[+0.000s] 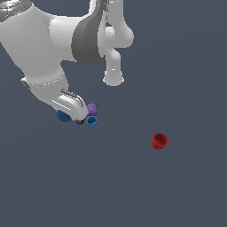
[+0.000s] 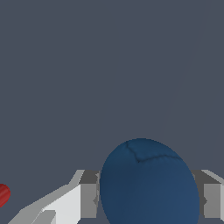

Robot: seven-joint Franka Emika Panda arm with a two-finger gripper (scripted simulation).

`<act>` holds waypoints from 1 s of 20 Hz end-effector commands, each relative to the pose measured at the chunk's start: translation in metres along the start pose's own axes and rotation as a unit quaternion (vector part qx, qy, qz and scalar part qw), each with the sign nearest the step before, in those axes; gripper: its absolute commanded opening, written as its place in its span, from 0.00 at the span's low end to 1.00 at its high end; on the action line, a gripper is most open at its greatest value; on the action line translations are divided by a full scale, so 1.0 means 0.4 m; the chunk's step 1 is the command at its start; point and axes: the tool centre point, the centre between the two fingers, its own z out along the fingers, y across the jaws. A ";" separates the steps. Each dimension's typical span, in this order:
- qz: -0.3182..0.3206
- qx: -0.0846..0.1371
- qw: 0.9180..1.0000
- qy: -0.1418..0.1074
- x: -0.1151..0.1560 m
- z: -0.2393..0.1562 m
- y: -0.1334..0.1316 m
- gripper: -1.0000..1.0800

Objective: Pick up a designated object from a clutter of objects.

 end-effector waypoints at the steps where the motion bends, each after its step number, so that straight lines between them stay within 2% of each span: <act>1: 0.000 0.000 1.000 0.000 0.027 -0.038 -0.004 0.00; 20: -0.001 0.001 1.000 0.000 0.188 -0.244 -0.027 0.00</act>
